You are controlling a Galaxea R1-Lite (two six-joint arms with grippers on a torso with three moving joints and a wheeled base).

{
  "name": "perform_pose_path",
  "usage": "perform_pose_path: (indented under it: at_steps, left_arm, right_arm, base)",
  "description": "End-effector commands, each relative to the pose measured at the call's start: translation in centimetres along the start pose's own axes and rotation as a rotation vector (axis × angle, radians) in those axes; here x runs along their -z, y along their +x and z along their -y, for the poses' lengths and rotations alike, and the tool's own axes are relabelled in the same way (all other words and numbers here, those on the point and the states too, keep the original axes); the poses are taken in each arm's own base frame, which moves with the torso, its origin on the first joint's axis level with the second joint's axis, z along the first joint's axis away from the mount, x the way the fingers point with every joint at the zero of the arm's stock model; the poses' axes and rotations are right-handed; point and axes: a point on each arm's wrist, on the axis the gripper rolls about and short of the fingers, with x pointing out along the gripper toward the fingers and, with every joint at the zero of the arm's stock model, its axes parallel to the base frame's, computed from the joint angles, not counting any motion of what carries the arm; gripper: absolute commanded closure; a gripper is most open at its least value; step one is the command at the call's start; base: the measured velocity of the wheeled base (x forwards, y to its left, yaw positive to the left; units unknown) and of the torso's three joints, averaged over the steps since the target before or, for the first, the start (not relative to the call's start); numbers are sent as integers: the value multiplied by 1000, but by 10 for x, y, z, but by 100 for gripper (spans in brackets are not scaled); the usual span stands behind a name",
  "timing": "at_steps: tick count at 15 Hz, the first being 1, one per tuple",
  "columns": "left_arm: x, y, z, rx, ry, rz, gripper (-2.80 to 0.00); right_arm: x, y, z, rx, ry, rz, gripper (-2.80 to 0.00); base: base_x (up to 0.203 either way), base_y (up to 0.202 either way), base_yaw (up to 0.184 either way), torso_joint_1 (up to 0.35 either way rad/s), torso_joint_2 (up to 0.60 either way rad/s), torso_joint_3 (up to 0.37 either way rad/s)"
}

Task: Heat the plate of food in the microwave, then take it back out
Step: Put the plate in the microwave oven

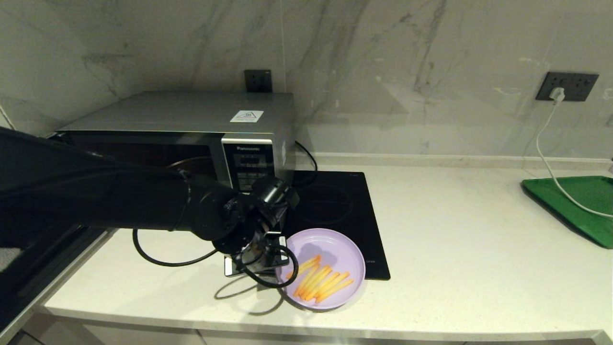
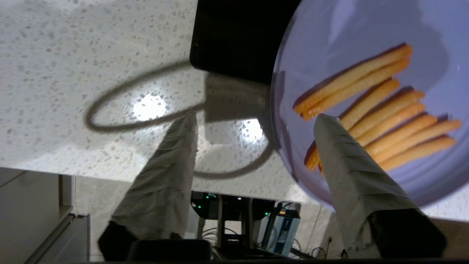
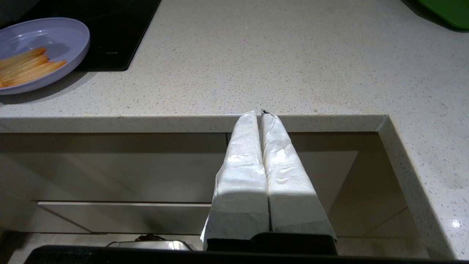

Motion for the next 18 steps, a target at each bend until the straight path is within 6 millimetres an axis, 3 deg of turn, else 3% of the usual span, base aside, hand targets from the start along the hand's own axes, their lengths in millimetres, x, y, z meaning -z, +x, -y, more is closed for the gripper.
perform_pose_path:
  at_steps: [1,6,18]
  left_arm:
    - [-1,24,8,-34,-7,-32,-280]
    - [-11,35,13,-32,-33,-58,-280]
    - [-8,57,7,-89,-55,-89,-280]
  right_arm:
    - [0,0,0,1,0,-1,0]
    - [0,0,0,2,0,-1,0]
    - [0,0,0,0,0,-1,0]
  base:
    - [0,0,0,0,0,0]
    - [0,0,0,0,0,0]
    - [0,0,0,0,0,0]
